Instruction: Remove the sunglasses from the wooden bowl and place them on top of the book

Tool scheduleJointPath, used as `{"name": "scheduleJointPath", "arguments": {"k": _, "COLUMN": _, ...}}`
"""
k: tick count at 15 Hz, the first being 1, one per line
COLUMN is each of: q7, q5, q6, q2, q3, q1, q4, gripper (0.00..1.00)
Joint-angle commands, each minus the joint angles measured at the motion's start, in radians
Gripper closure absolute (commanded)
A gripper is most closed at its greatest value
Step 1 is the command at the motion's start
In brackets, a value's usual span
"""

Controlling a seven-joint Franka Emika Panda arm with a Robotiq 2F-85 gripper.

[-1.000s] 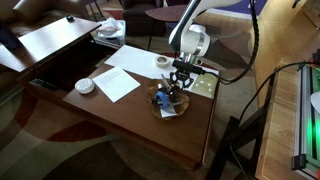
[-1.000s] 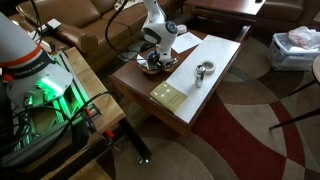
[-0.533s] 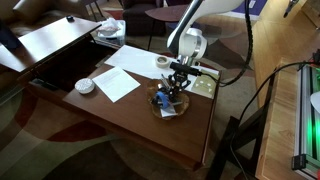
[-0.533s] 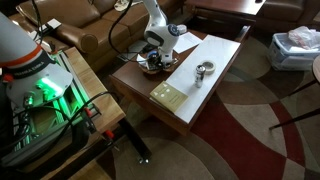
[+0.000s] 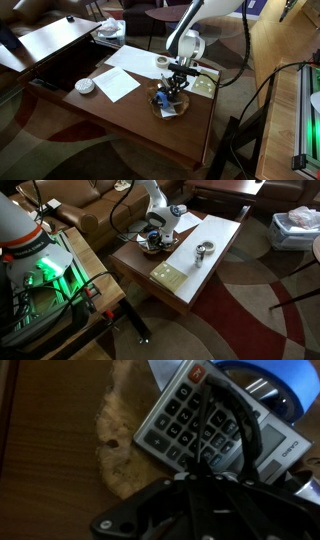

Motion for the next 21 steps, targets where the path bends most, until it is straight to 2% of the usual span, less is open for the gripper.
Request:
{"name": "scheduleJointPath", "arguments": {"k": 1, "q7": -0.034, "q5": 0.009, "q6": 0.053, "q2": -0.035, "q3": 0.012, "q1": -0.006, "q4": -0.045, "gripper": 0.99}}
{"name": "scheduleJointPath", "arguments": {"k": 6, "q7": -0.271, "q5": 0.22, "q6": 0.344, "q2": -0.163, "q3": 0.134, "q1": -0.118, "q4": -0.219, "gripper": 0.99}}
{"name": "scheduleJointPath", "arguments": {"k": 7, "q7": -0.35, "q5": 0.229, "q6": 0.351, "q2": -0.186, "q3": 0.157, "q1": -0.136, "q4": -0.248, "gripper": 0.99}}
{"name": "scheduleJointPath", "arguments": {"k": 8, "q7": -0.238, "q5": 0.184, "q6": 0.304, "q2": -0.115, "q3": 0.095, "q1": -0.074, "q4": -0.149, "gripper": 0.95}}
{"name": "scheduleJointPath", "arguments": {"k": 10, "q7": -0.309, "q5": 0.214, "q6": 0.321, "q2": -0.156, "q3": 0.122, "q1": -0.104, "q4": -0.198, "gripper": 0.95}}
{"name": "scheduleJointPath", "arguments": {"k": 11, "q7": -0.318, "q5": 0.216, "q6": 0.321, "q2": -0.168, "q3": 0.127, "q1": -0.11, "q4": -0.21, "gripper": 0.99}}
{"name": "scheduleJointPath", "arguments": {"k": 13, "q7": -0.289, "q5": 0.276, "q6": 0.371, "q2": -0.181, "q3": 0.148, "q1": -0.158, "q4": -0.221, "gripper": 0.99}}
{"name": "scheduleJointPath", "arguments": {"k": 15, "q7": -0.24, "q5": 0.312, "q6": 0.381, "q2": -0.191, "q3": 0.129, "q1": -0.172, "q4": -0.233, "gripper": 0.99}}
{"name": "scheduleJointPath", "arguments": {"k": 21, "q7": -0.183, "q5": 0.426, "q6": 0.394, "q2": -0.171, "q3": 0.092, "q1": -0.282, "q4": -0.229, "gripper": 0.99}}
